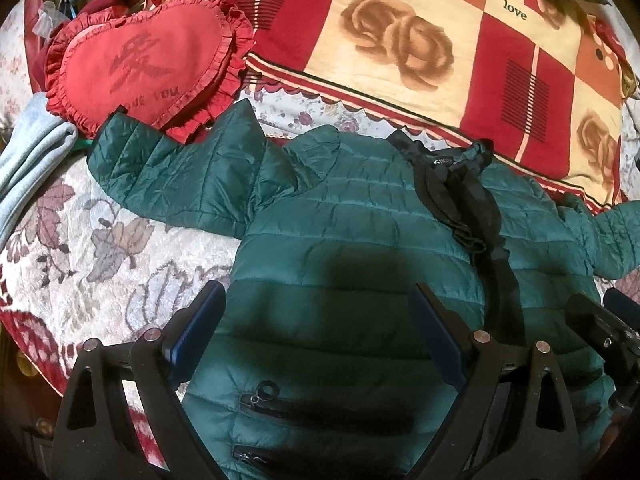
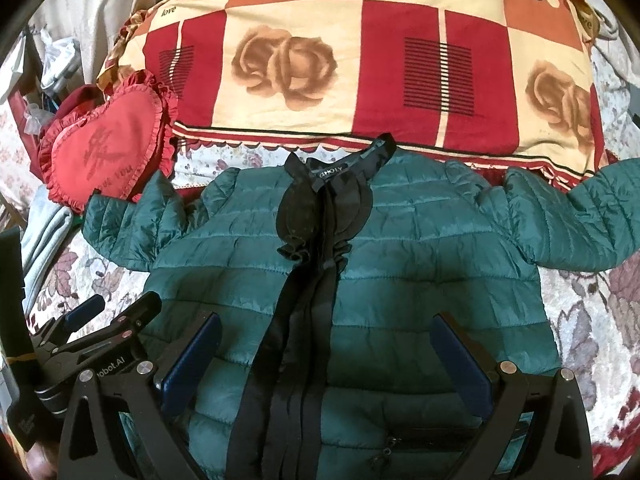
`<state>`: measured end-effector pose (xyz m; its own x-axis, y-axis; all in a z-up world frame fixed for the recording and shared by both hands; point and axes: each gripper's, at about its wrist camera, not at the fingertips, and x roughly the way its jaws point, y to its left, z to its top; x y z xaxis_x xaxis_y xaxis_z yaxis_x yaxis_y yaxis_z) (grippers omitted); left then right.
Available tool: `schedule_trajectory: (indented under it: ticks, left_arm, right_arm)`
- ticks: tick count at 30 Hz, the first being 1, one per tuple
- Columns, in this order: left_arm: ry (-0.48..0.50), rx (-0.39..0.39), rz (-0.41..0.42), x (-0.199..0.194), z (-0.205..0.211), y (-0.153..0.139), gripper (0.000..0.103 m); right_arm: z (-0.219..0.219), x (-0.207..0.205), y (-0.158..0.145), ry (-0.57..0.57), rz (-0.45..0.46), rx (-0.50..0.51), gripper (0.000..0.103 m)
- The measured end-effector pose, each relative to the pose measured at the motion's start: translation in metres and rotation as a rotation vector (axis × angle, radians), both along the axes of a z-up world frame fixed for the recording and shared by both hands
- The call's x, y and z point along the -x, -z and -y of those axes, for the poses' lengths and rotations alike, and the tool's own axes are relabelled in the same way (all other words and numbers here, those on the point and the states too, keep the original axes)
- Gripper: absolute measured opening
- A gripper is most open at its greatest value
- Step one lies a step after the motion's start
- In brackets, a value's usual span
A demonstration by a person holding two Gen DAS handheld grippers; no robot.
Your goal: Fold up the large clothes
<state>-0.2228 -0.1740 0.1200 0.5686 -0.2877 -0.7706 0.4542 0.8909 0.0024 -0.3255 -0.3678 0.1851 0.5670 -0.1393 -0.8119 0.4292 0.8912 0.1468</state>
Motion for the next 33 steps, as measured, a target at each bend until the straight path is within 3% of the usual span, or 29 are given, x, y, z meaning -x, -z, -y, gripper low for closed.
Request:
schedule_trajectory:
  ticks: [33]
  left_arm:
    - [-0.021,0.007,-0.027,-0.0091,-0.0007,-0.0028,0.093]
  right_arm:
    - [0.002,-0.0041,0.003,0.019,-0.022,0.017,0.103]
